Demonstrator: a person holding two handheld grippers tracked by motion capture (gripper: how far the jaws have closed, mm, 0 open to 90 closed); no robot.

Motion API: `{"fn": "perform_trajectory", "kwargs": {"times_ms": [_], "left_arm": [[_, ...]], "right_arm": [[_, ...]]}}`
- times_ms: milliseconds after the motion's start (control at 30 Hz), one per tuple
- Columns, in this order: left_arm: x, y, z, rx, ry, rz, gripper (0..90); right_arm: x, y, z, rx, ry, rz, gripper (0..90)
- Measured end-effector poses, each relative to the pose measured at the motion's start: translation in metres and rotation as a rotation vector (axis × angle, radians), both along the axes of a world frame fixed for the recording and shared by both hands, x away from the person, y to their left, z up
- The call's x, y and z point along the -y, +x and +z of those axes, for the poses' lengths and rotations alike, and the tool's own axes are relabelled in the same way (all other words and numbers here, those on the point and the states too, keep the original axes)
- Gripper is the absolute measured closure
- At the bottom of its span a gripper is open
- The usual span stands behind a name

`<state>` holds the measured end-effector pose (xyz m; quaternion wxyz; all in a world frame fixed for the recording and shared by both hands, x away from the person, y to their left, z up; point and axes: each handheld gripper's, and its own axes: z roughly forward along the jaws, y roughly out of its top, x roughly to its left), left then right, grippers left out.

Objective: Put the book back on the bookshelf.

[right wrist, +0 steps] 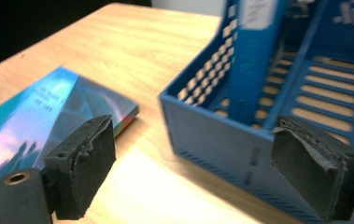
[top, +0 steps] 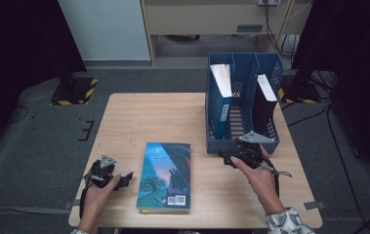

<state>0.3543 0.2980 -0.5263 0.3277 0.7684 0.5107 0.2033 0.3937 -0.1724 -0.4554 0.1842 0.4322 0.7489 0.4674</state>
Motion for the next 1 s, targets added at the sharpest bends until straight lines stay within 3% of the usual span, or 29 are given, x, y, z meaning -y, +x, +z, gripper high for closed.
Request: {"fn": "perform_trajectory", "kwargs": {"times_ms": [167,433,533,767,1000], "left_arm": [[0.006,-0.006,0.011,0.052,-0.034,-0.012,6.1],[0.02,-0.011,0.026,0.093,-0.094,-0.06,8.8],[0.027,-0.011,0.027,0.103,-0.093,-0.094,9.4],[0.047,-0.011,0.024,0.079,-0.086,-0.169,9.3],[0.055,-0.01,0.02,0.061,-0.087,-0.2,9.2]], "right_arm": [[-0.018,-0.006,-0.005,-0.007,-0.035,0.063,13.0],[-0.049,-0.013,-0.015,-0.036,-0.056,0.166,12.5],[-0.061,-0.013,-0.022,-0.053,-0.071,0.218,14.2],[-0.084,-0.017,-0.033,-0.094,-0.068,0.313,13.8],[-0.105,-0.014,-0.052,-0.198,-0.074,0.382,17.3]]}}
